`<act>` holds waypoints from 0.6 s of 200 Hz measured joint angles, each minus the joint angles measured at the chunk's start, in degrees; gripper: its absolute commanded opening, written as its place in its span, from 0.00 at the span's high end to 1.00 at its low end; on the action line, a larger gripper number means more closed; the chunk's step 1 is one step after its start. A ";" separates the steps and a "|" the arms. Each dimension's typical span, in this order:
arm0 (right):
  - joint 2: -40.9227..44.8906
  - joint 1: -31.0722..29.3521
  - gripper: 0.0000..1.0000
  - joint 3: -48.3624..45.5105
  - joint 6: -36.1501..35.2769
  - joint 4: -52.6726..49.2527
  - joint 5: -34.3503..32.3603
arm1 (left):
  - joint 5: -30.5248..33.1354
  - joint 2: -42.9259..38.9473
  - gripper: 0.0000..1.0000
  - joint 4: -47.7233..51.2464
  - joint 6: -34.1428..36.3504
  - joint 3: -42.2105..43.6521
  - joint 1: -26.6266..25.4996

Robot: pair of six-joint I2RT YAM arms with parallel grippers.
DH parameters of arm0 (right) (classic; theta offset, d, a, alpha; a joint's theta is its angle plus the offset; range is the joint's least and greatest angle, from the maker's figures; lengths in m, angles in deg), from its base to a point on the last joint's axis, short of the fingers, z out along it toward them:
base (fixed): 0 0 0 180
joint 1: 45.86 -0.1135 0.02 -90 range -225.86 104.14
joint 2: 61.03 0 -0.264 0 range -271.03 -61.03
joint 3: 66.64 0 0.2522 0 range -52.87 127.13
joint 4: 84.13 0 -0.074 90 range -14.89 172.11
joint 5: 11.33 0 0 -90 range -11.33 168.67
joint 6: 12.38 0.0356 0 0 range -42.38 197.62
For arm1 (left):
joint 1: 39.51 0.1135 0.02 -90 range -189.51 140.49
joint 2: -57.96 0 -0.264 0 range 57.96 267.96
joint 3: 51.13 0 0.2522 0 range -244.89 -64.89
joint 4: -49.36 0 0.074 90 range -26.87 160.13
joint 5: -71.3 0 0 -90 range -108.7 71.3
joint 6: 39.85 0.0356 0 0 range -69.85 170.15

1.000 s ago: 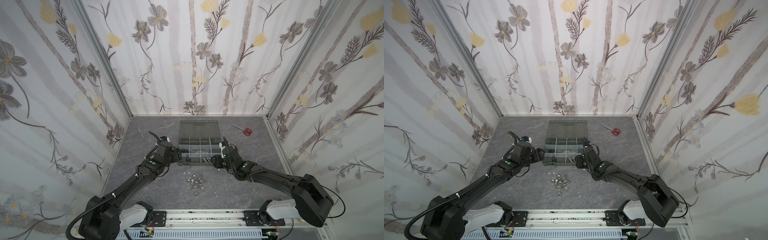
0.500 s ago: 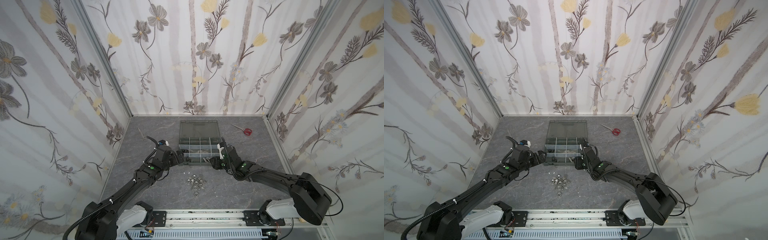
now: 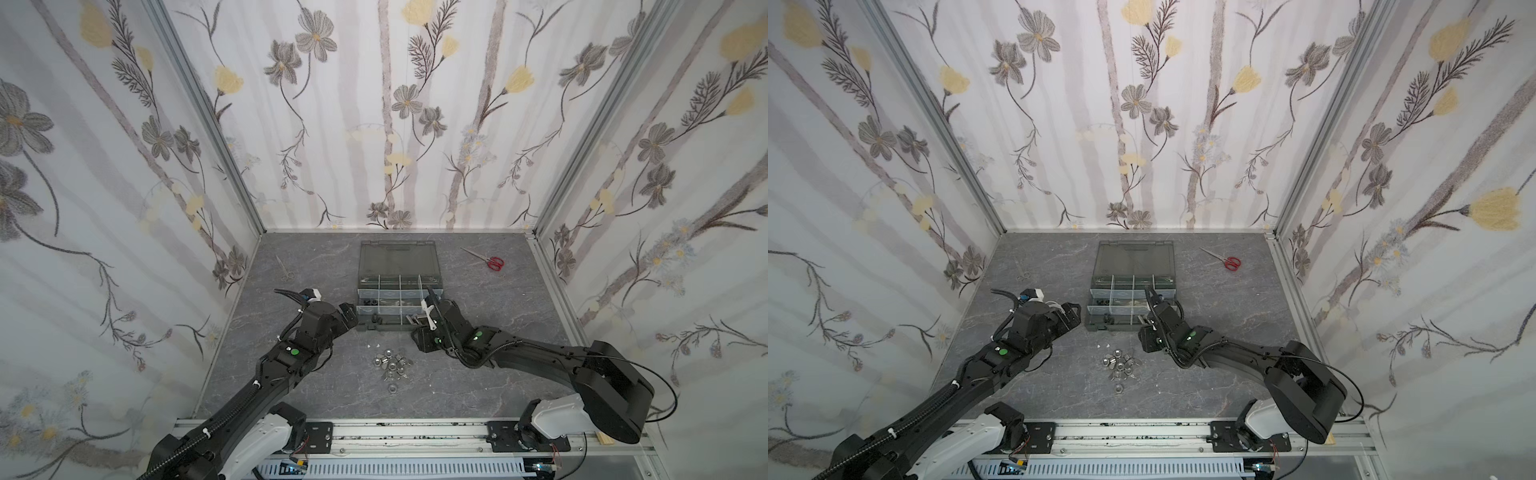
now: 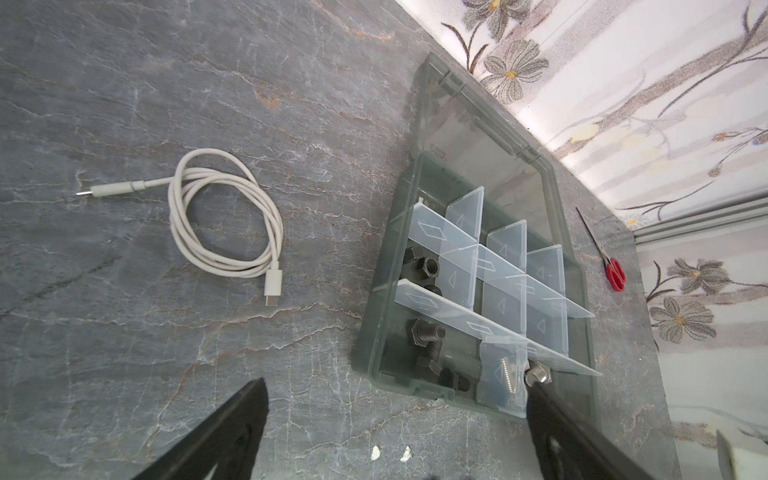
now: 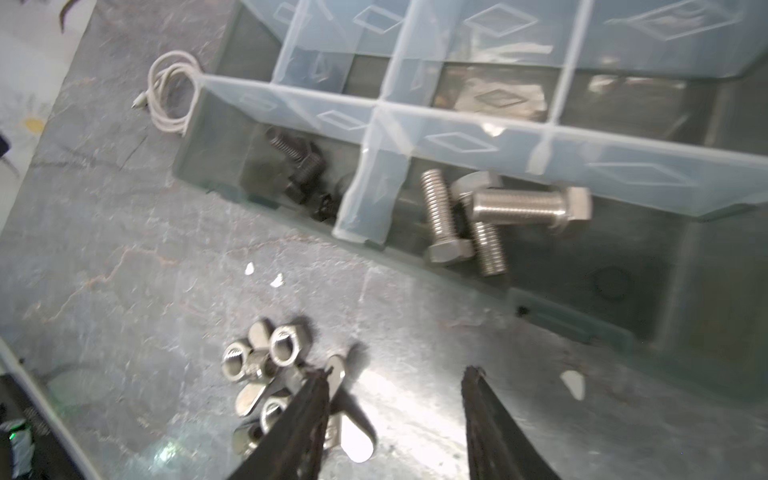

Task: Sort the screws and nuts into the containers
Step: 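Raise the left gripper from the box while the right moves toward the nut pile, then lower the right gripper onto the pile and close it on a silver wing nut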

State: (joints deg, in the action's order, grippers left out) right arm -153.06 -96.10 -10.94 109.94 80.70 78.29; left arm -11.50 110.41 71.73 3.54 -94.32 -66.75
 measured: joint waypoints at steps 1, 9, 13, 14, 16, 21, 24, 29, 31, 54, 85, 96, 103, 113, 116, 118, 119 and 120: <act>-0.07 -0.04 0.47 0.04 -0.02 0.00 0.00 | 0.00 0.02 0.00 0.00 -0.02 0.04 0.00; -0.96 -0.61 0.47 0.26 -0.07 -0.26 -0.02 | -0.15 0.17 0.00 0.00 -0.15 0.17 0.00; -1.33 -0.76 0.47 0.28 -0.31 -0.68 -0.07 | -0.44 0.33 0.00 0.00 -0.15 0.17 0.00; -1.40 -0.79 0.48 0.28 -0.35 -0.74 -0.07 | -0.52 0.39 0.00 0.00 -0.13 0.17 0.00; -1.57 -0.83 0.47 0.39 -0.46 -1.07 -0.04 | -0.68 0.48 0.00 0.00 -0.13 0.17 0.00; -2.03 -1.09 0.47 0.87 -0.48 -2.25 -0.07 | -1.07 0.72 0.01 0.00 -0.11 0.20 0.00; -2.36 -1.27 0.47 1.25 -0.50 -2.78 -0.07 | -1.31 0.85 0.01 0.00 -0.09 0.20 0.00; -2.78 -1.49 0.47 1.84 -0.81 -3.21 -0.07 | -1.70 1.07 0.01 0.00 -0.07 0.20 0.00; -2.93 -1.60 0.47 2.10 -0.96 -3.32 -0.07 | -1.86 1.16 0.01 0.00 -0.02 0.20 0.00; -4.28 -3.08 0.47 4.68 -1.60 -4.42 0.00 | -2.75 1.38 0.03 -0.02 0.68 0.42 -0.04; -6.32 -5.03 0.48 7.37 -3.04 -6.49 0.63 | -2.67 0.09 0.05 -0.11 1.57 0.74 -0.04; -7.26 -5.53 0.48 8.26 -3.37 -6.86 0.68 | -2.45 -0.48 0.05 -0.22 1.64 1.05 -0.04; -7.96 -5.86 0.48 8.87 -3.48 -6.97 0.83 | -2.34 -0.90 0.05 -0.22 1.70 1.31 -0.04; -8.96 -6.32 0.49 9.90 -3.65 -7.37 1.40 | -2.03 -1.44 0.05 -0.22 1.81 1.68 -0.04; -9.22 -6.43 0.49 10.16 -3.89 -7.48 1.49 | -1.97 -1.62 0.05 -0.22 1.81 1.79 -0.04; -9.42 -6.49 0.49 10.38 -3.98 -7.58 1.51 | -1.90 -1.77 0.05 -0.24 1.81 1.88 -0.04; -9.49 -6.51 0.49 10.45 -3.98 -7.65 1.51 | -1.86 -1.84 0.05 -0.26 1.81 1.92 -0.04; -9.62 -6.56 0.50 10.58 -3.96 -7.72 1.49 | -1.81 -1.92 0.05 -0.28 1.81 1.99 -0.04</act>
State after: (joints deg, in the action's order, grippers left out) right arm -162.68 -102.66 -0.36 105.98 72.98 79.78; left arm -13.32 108.49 71.44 5.35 -92.33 -66.80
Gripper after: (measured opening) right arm 0.515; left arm 0.952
